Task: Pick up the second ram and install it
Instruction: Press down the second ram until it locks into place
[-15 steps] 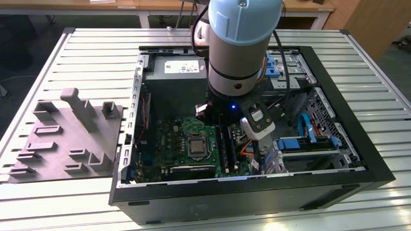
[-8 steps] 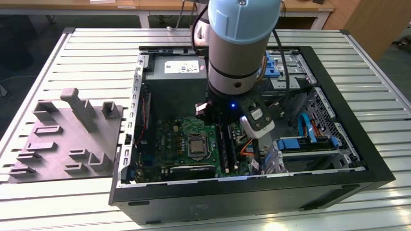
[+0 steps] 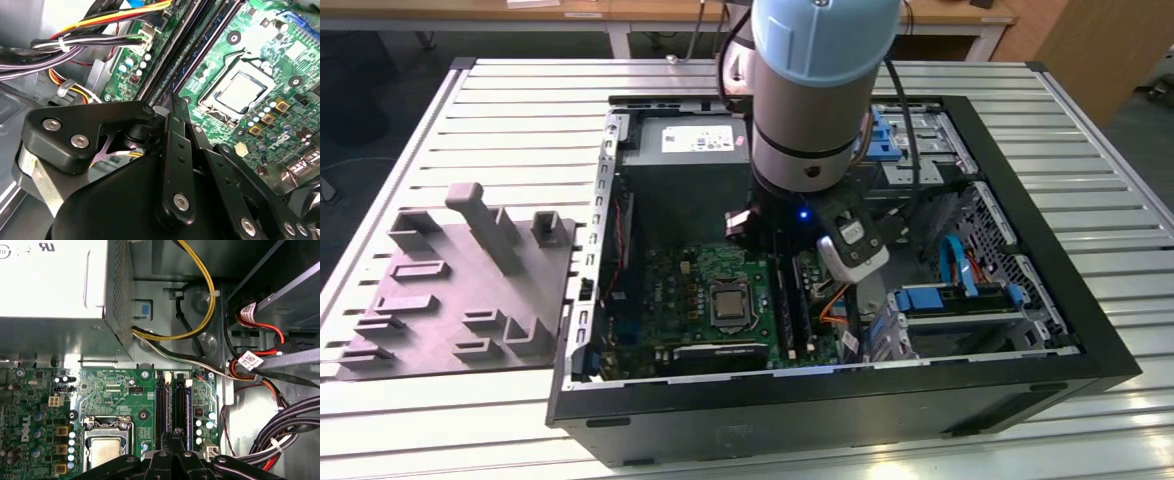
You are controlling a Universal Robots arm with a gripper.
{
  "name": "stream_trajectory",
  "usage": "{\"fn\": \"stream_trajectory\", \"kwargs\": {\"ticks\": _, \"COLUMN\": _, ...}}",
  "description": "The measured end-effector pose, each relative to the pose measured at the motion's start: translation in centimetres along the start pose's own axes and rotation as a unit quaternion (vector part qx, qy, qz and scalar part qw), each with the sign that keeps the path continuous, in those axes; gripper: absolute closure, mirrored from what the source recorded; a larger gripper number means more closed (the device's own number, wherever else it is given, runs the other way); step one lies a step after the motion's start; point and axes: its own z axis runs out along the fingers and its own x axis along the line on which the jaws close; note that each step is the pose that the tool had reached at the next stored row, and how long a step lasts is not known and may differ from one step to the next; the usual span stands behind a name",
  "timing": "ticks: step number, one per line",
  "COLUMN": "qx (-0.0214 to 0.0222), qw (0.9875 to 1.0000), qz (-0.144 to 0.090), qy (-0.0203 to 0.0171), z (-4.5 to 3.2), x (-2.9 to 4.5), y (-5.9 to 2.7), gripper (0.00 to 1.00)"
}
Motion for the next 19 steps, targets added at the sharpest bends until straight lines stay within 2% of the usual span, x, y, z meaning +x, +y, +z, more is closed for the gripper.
{"fn": "stream_trajectory", "kwargs": {"ticks": 10, "qx": 0.0000, "qw": 1.0000, "qz": 0.000, "qy": 0.0000, "z": 0.19, "x": 0.02, "y": 1.09, "gripper": 0.90}}
{"fn": "stream_trajectory", "kwargs": {"ticks": 19, "qx": 0.0000, "qw": 1.0000, "qz": 0.000, "qy": 0.0000, "z": 0.51, "x": 0.16, "y": 2.42, "gripper": 0.90}}
